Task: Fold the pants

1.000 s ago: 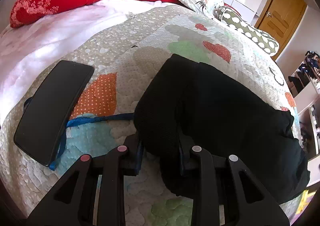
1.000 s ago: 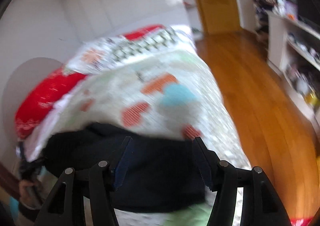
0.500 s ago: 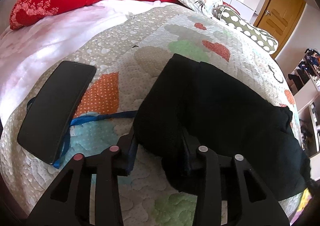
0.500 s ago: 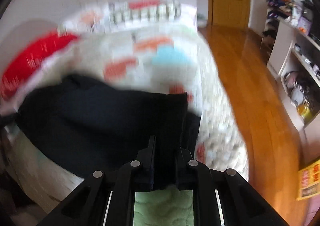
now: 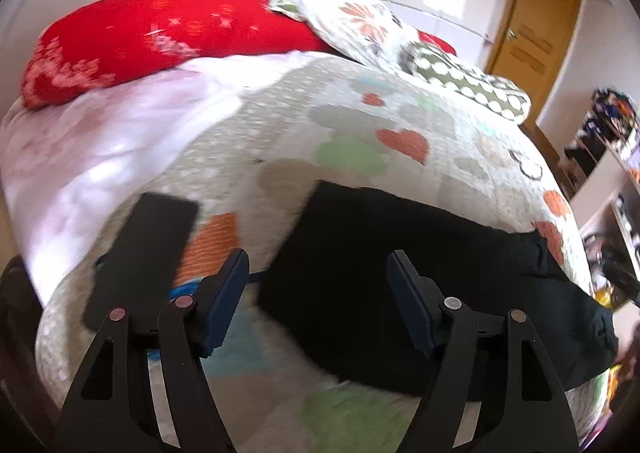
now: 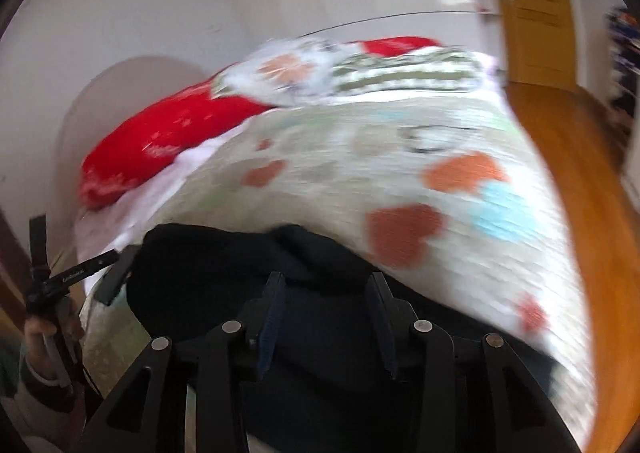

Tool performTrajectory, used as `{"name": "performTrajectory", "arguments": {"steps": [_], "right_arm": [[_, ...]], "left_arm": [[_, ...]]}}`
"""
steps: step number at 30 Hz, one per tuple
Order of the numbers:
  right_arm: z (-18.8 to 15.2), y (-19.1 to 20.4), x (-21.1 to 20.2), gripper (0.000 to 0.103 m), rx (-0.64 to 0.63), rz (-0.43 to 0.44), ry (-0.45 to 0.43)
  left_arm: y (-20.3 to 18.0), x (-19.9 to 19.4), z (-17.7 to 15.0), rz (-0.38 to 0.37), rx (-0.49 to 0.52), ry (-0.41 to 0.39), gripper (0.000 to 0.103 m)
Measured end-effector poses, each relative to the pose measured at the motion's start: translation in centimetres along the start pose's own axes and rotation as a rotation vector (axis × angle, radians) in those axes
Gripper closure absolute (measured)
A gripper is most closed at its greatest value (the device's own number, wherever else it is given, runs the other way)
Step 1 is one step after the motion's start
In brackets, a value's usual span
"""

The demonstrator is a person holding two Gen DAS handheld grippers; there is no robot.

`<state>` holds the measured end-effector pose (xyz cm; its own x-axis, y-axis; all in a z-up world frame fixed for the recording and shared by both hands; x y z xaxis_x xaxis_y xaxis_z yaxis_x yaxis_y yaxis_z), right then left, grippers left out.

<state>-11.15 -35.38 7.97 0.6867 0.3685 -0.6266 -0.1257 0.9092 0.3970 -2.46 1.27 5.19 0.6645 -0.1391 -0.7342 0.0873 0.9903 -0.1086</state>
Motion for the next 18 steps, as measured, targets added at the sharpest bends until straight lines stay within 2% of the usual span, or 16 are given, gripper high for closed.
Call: {"name": "performTrajectory", "arguments": {"steps": [1, 4, 7, 8, 9, 13, 16, 17, 18], "right_arm": [[0.5, 1.2, 2.4, 0.062, -0.017, 0.041, 0.038], [1.0, 3.3, 8.3, 0.062, -0.059, 0.075, 0.144], [1.3, 3.3, 12.0, 0.065, -0.078, 0.08, 0.184], [1.4, 3.4, 12.9, 0.086, -0.08, 0.099, 0.191], [1.7, 3.2, 13.5, 0.094, -0.082, 0.115, 0.192], [4.1, 2.3, 15.0, 0.097, -0.118, 0.057, 0.177], [5.2, 0.9, 17.3, 0.099, -0.166, -0.091, 0.156], [5.1, 0.3, 18.1, 0.1, -0.145, -0.1, 0.165], [4.7, -0.3, 18.9, 0.1, -0.102, -0.07, 0.19]], "left_arm": [[-0.6, 0.6, 0.2, -0.002, 0.018, 0.007, 0.031], [-2.1, 3.1, 0.7, 0.009, 0.054, 0.029, 0.031], [-2.3, 5.9, 1.2, 0.04, 0.059, 0.058, 0.031], [-2.1, 6.7, 1.3, 0.065, 0.058, 0.067, 0.031], [-1.8, 7.5, 1.4, 0.083, 0.051, 0.078, 0.031], [-0.8, 9.6, 1.7, 0.07, -0.008, 0.108, 0.03], [-0.8, 10.5, 1.4, 0.072, -0.019, 0.11, 0.026], [-0.7, 10.5, 1.3, 0.073, -0.021, 0.108, 0.026], [-0.7, 10.4, 1.2, 0.068, -0.02, 0.103, 0.026]]}}
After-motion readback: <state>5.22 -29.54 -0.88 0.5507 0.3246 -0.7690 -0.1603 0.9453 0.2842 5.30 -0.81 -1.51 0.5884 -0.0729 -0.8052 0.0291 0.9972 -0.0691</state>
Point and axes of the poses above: each gripper's, at about its wrist camera, not at the fingertips, and x roughly the way its jaws point, y to its left, z to its top, the point moved 6 cm from there along x, roughly the way its jaws point, and after that the axes turned 1 degree about z, right-handed, at the moved point
